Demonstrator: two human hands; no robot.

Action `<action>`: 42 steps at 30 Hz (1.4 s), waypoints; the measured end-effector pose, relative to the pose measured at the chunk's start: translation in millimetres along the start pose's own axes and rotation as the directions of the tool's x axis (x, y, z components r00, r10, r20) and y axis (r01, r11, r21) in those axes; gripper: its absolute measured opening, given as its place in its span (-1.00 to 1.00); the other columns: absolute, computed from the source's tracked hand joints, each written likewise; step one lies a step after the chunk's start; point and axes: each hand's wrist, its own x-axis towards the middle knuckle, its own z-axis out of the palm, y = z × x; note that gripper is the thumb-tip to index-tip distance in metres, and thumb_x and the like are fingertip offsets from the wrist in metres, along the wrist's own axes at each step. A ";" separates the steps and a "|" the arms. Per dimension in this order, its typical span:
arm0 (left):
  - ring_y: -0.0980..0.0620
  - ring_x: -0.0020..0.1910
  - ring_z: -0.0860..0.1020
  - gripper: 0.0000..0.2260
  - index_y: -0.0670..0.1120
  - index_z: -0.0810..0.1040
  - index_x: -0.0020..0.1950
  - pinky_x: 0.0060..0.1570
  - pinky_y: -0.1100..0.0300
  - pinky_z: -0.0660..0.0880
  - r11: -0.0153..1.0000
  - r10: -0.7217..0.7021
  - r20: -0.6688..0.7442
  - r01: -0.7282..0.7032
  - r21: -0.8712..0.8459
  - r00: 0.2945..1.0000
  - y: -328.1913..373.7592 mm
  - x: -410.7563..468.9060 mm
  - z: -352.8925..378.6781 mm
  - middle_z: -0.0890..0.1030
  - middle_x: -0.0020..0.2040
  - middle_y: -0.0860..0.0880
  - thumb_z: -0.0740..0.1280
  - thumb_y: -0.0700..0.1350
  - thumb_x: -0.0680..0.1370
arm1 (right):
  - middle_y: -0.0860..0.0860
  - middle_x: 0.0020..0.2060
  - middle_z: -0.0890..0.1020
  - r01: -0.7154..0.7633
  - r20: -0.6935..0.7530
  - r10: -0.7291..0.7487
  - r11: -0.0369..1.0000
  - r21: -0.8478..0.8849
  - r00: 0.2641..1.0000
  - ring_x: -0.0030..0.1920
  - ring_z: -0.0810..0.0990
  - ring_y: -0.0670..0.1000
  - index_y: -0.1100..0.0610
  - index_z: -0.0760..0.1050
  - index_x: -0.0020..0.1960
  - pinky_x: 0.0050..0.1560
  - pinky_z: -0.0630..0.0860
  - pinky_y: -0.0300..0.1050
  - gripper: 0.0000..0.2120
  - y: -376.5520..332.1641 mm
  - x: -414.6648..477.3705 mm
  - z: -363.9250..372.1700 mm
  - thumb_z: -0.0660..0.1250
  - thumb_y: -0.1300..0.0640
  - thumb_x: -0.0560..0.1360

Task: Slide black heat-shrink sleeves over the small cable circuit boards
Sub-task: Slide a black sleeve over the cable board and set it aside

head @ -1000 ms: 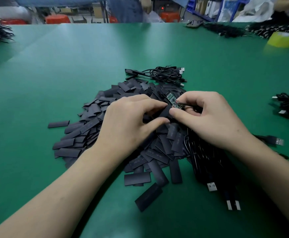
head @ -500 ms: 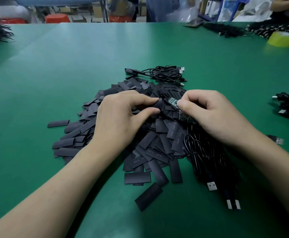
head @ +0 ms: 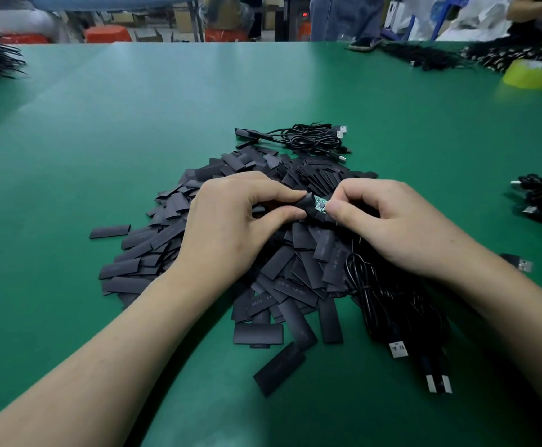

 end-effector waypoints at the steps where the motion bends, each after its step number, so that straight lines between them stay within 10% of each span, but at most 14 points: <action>1: 0.08 -0.10 0.64 -0.81 0.06 0.76 0.07 -0.05 0.03 0.58 1.000 0.002 0.004 -0.002 -0.001 1.000 0.1 -0.1 0.1 0.71 -0.12 0.08 0.58 -0.04 0.46 | -0.07 -0.37 0.47 0.000 -0.007 0.000 1.000 0.002 1.000 -0.32 0.40 -0.09 0.05 0.46 -0.24 -0.23 0.36 -0.04 -0.72 0.1 0.1 -0.2 0.25 -0.05 0.60; 20: 0.08 -0.11 0.64 -0.81 0.07 0.76 0.06 -0.06 0.00 0.58 1.000 -0.014 -0.001 0.014 0.021 1.000 -4.1 1.0 -0.8 0.70 -0.12 0.10 0.58 -0.03 0.46 | -0.10 -0.40 0.44 0.010 -0.010 -0.010 1.000 0.015 1.000 -0.38 0.35 -0.13 0.05 0.47 -0.23 -0.32 0.26 -0.17 -0.75 -1.9 -0.6 -1.0 0.26 -0.01 0.59; 28: -0.09 -0.10 0.65 -0.83 0.00 0.76 0.08 -0.15 -0.06 0.52 0.891 0.302 0.045 -0.299 0.341 0.952 -8.5 1.1 -4.2 0.72 -0.06 0.03 0.51 -0.02 0.51 | -0.07 -0.41 0.45 0.055 0.016 -0.054 0.994 -0.097 0.998 -0.36 0.39 -0.13 0.01 0.47 -0.23 -0.32 0.29 -0.26 -0.76 0.5 -0.5 0.3 0.27 -0.04 0.59; 42: -0.05 -0.08 0.57 -0.85 -0.04 0.75 0.10 -0.12 0.05 0.53 0.893 0.342 0.082 -0.350 0.284 0.936 -7.4 1.9 -4.3 0.68 -0.04 0.04 0.51 -0.10 0.55 | -0.08 -0.38 0.49 0.065 0.056 -0.059 0.991 -0.119 0.997 -0.31 0.43 -0.16 0.01 0.46 -0.23 -0.29 0.30 -0.33 -0.75 -0.8 -1.6 -1.0 0.24 -0.08 0.56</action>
